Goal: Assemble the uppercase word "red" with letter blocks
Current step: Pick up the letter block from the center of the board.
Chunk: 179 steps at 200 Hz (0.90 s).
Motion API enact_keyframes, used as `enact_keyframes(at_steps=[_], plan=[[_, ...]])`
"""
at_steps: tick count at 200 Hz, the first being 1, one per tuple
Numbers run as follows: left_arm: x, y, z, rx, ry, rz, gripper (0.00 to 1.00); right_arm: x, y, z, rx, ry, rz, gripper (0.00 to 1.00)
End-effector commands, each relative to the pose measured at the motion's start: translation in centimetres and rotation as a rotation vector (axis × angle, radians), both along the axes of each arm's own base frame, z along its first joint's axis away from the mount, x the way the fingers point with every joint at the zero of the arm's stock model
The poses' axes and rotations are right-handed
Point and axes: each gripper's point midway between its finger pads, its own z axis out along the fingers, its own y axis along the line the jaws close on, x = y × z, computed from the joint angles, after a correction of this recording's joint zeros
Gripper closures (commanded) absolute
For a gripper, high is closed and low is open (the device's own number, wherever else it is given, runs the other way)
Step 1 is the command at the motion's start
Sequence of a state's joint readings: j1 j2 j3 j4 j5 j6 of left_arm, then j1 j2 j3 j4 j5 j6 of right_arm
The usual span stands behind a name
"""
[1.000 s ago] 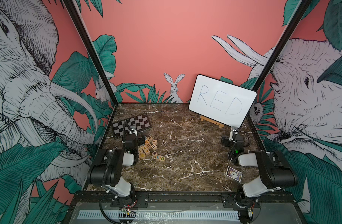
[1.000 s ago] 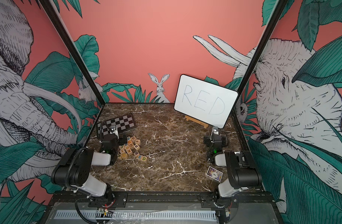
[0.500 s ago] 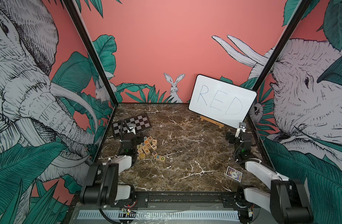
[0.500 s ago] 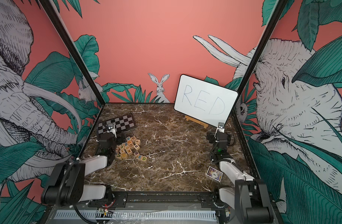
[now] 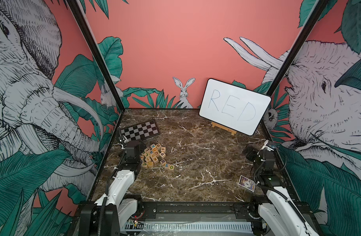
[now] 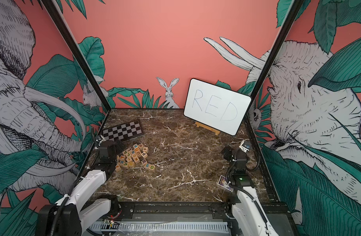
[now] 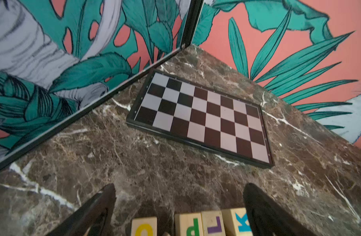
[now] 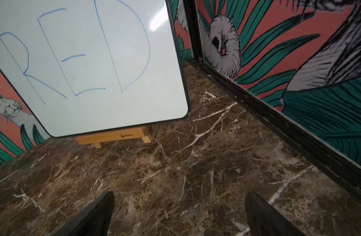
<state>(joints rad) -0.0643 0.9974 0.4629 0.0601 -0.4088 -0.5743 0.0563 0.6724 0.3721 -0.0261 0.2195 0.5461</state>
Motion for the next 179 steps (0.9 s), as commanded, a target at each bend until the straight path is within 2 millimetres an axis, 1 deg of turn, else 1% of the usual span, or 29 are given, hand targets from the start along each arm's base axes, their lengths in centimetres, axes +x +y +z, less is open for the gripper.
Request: enact_keyframes(at_steps=[1, 21, 37, 51, 63, 85, 97, 108, 123, 142, 152, 179], plan=[[-1.4, -1.4, 0.6, -0.127, 0.074, -0.025, 0.04, -0.1, 2.0, -0.2, 0.063, 0.052, 0.105, 0.04], [-2.0, -4.4, 0.7, -0.221, 0.101, -0.175, 0.09, 0.6, 3.9, -0.6, 0.099, 0.055, 0.202, 0.06], [-2.6, -6.8, 0.9, -0.291, 0.104, -0.290, 0.17, 1.0, 5.7, -0.7, 0.108, 0.077, 0.290, 0.10], [-3.5, -7.9, 0.9, -0.336, 0.138, -0.330, 0.22, 1.1, 7.1, -0.6, 0.091, 0.088, 0.343, 0.11], [-4.6, -8.7, 0.8, -0.343, 0.187, -0.346, 0.22, 1.2, 8.2, -0.2, 0.068, 0.071, 0.385, 0.11], [-6.5, -9.6, 0.4, -0.271, 0.260, -0.341, 0.22, 1.0, 10.2, 0.5, 0.003, 0.038, 0.448, 0.11], [-7.2, -9.7, 0.5, -0.240, 0.288, -0.325, 0.22, 0.9, 11.0, 0.8, -0.022, 0.030, 0.480, 0.11], [-8.0, -9.7, 0.4, -0.245, 0.322, -0.300, 0.22, 0.9, 11.9, 1.0, -0.028, 0.016, 0.515, 0.11], [-8.7, -9.9, 0.2, -0.298, 0.344, -0.269, 0.23, 0.8, 13.1, 1.2, -0.024, -0.002, 0.570, 0.11], [-9.1, -10.4, -0.1, -0.387, 0.332, -0.234, 0.27, 0.6, 14.6, 1.4, -0.034, -0.007, 0.635, 0.11], [-9.2, -10.6, -0.2, -0.423, 0.319, -0.222, 0.27, 0.4, 15.2, 1.6, -0.041, -0.015, 0.661, 0.11], [-9.1, -11.0, -0.5, -0.451, 0.274, -0.242, 0.27, -0.2, 16.5, 2.4, -0.045, -0.054, 0.726, 0.11]])
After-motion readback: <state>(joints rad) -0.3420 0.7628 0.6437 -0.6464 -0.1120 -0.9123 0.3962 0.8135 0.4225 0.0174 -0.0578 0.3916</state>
